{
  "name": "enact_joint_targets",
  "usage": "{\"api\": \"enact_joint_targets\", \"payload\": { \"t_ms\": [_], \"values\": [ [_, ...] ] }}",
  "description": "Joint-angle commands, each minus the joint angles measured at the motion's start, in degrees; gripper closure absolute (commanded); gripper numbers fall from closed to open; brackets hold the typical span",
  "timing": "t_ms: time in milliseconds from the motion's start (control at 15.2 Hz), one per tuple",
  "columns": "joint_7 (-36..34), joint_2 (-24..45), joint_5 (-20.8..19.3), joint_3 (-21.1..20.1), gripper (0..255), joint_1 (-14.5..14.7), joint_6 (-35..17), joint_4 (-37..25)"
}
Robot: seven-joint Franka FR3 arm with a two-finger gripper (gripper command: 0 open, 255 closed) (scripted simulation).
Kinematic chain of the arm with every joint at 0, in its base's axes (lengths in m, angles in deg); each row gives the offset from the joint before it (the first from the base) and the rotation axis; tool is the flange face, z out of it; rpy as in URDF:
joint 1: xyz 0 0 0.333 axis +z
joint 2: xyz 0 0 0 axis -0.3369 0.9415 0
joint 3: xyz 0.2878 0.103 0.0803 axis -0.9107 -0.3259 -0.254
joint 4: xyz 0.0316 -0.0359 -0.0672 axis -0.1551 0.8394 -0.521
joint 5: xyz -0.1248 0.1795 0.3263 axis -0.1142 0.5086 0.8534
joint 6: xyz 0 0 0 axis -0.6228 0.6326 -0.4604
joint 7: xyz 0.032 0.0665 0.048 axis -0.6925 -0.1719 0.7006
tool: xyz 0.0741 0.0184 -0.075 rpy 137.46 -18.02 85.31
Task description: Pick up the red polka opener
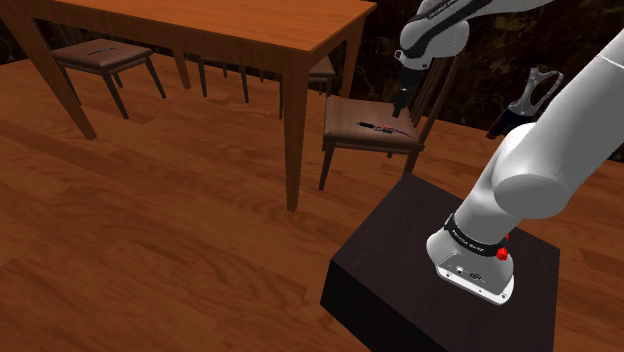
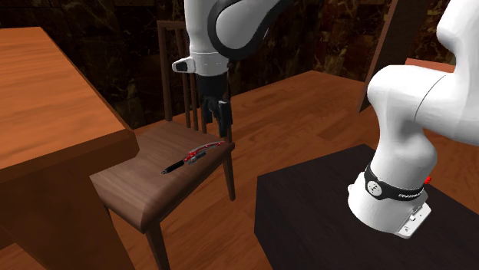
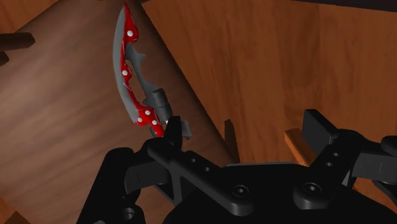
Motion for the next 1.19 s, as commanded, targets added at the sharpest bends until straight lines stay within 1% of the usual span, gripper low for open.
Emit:
{"api": "enact_joint_targets", "payload": {
  "t_ms": [0,66,198,330,528,594,1122],
  "values": [
    [6.95,6.49,6.17,2.27,0,0.98,-2.48,-2.57],
    [10.54,9.82,9.7,2.74,0,0.95,-3.29,-4.0],
    [17.55,16.43,16.83,2.18,0,-0.53,-4.21,-7.22],
    [23.55,22.49,22.92,0.11,0,-3.47,-4.46,-10.85],
    [30.37,30.51,29.6,-3.8,0,-8.64,-4.16,-16.88],
    [31.83,32.5,30.97,-4.84,0,-10.01,-4.0,-18.6],
    [34.59,37.09,35.05,-8.04,0,-12.45,-7.75,-18.76]
  ]
}}
